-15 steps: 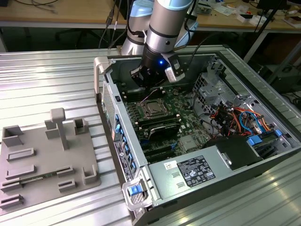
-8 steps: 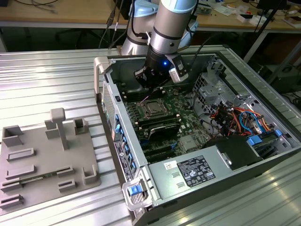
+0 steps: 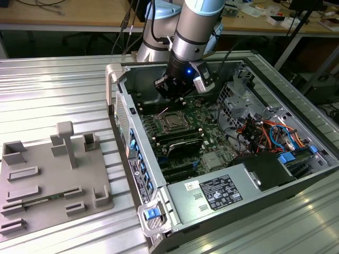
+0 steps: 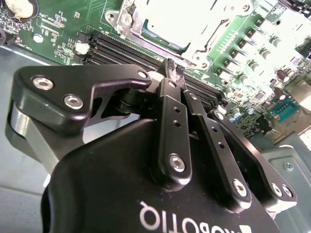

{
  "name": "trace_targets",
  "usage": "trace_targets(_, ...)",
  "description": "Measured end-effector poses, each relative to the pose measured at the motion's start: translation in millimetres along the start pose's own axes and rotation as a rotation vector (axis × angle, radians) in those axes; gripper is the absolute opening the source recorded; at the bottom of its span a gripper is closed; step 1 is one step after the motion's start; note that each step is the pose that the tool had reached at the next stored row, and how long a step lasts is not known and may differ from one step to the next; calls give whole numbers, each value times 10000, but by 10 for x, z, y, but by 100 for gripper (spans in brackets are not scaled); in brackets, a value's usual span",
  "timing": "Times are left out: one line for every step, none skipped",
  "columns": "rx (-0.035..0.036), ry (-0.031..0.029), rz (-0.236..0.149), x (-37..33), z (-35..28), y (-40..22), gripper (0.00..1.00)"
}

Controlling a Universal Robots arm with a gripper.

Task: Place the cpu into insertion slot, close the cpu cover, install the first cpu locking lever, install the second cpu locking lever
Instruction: 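Install the first cpu locking lever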

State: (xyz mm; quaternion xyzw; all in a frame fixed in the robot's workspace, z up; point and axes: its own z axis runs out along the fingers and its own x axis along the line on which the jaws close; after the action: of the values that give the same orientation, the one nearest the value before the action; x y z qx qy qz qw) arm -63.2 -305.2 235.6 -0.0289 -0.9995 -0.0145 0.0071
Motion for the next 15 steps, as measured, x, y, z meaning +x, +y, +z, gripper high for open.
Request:
trace_targets(-1, 0, 0, -1, 0, 0, 11)
trace_targets(0, 0, 0, -2, 0, 0, 11)
trace_targets(0, 0, 0, -2, 0, 0, 11)
trace_targets(0, 0, 0, -3, 0, 0, 11)
trace_targets(0, 0, 0, -4, 0, 0, 11)
trace_targets(0, 0, 0, -4, 0, 0, 11)
trace_targets(0, 0, -2, -4, 0, 0, 11)
trace_targets(0, 0, -12, -4, 0, 0, 11)
trace_targets(0, 0, -29, -4, 0, 0, 11)
trace_targets(2, 3, -102, -4, 0, 0, 11)
trace_targets(4, 7, -233, -4, 0, 0, 11)
trace_targets(7, 12, -425, -4, 0, 0, 11)
trace_targets(9, 17, -597, -5, 0, 0, 11)
trace_targets(12, 23, -784, -4, 0, -1, 11)
trace_targets(14, 25, -855, -4, 0, -1, 11)
